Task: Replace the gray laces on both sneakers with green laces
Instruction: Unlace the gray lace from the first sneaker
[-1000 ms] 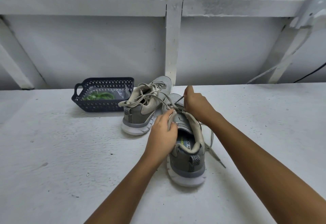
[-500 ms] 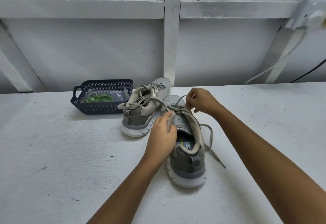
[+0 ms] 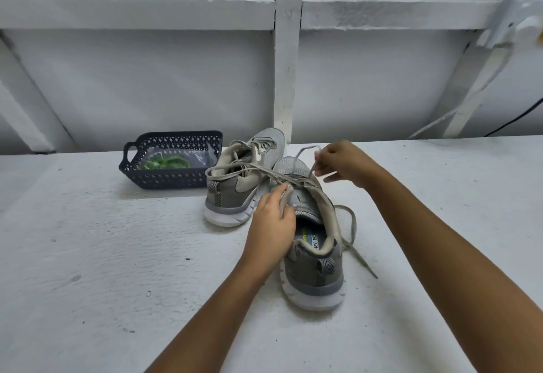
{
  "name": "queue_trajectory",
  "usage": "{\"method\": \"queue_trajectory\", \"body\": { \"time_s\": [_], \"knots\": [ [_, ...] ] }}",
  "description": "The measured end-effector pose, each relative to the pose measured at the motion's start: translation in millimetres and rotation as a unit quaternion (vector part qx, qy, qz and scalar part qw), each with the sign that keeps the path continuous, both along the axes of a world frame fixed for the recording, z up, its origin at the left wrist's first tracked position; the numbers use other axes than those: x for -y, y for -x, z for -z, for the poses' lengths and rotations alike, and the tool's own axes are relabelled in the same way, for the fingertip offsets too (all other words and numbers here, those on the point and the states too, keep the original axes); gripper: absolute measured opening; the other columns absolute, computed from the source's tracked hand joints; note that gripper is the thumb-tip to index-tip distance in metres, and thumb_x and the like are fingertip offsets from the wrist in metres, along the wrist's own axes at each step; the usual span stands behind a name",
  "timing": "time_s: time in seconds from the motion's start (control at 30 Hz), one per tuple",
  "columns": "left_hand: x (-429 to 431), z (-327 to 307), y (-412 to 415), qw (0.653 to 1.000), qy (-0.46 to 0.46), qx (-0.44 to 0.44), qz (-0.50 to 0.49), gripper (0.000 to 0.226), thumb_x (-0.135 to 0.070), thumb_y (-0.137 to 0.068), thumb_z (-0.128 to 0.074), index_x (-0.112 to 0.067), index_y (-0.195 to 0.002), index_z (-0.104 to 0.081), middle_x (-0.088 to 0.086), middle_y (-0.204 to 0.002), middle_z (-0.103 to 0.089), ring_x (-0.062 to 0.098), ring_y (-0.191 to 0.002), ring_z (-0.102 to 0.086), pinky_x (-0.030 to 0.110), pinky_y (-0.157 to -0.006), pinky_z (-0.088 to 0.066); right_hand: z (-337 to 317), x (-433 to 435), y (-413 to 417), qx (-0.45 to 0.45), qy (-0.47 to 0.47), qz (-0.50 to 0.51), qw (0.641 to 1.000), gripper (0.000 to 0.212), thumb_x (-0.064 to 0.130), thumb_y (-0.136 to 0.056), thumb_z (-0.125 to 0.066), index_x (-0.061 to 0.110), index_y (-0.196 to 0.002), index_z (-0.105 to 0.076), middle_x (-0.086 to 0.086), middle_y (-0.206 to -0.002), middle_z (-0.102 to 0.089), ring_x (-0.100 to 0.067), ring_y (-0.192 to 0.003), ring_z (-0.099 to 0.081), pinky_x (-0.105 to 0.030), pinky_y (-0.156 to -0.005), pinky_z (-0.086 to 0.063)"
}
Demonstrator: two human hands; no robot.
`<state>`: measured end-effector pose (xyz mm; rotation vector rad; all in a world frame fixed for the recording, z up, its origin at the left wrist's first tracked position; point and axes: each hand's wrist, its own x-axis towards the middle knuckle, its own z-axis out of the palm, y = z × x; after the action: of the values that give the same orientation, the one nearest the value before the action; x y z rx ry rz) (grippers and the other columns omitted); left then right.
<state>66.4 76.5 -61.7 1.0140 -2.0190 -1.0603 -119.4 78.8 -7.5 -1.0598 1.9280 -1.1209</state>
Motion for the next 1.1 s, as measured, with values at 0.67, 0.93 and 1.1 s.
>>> {"method": "queue_trajectory", "body": {
  "time_s": [0.67, 0.93, 1.1],
  "knots": [
    [0, 1, 1, 1.0, -0.007, -0.001, 0.0, 0.045, -0.008, -0.093, -0.043, -0.016, -0.137, -0.046, 0.002, -0.137, -0.049, 0.012, -0.127, -0.043, 0.016, -0.101, -0.027, -11, 0, 12, 0.106, 0.139, 0.179, 0.968, 0.036, 0.023, -0.101, -0.04, 0.01, -0.071, -0.053, -0.006, -0.065, -0.053, -0.013, -0.054, -0.049, -0.02, -0.047, -0.042],
    [0, 1, 3, 1.0, -0.001, -0.007, -0.002, 0.045, -0.006, -0.092, -0.044, -0.015, -0.136, -0.047, 0.002, -0.138, -0.048, 0.012, -0.13, -0.04, 0.014, -0.103, -0.024, 16, -12, -16, 0.007, -0.052, -0.005, 0.999, 0.022, 0.022, -0.092, -0.06, 0.01, -0.074, -0.059, -0.004, -0.066, -0.051, -0.012, -0.055, -0.045, -0.012, -0.04, -0.039],
    [-1, 0, 1, 1.0, -0.007, -0.013, 0.001, 0.045, -0.006, -0.093, -0.044, -0.014, -0.136, -0.047, 0.001, -0.138, -0.047, 0.011, -0.129, -0.04, 0.016, -0.104, -0.025, 11, -2, -10, 0.013, 0.02, 0.066, 0.998, 0.029, 0.013, -0.098, -0.047, 0.012, -0.07, -0.052, -0.003, -0.067, -0.057, -0.008, -0.054, -0.055, -0.015, -0.042, -0.045]
  ]
}}
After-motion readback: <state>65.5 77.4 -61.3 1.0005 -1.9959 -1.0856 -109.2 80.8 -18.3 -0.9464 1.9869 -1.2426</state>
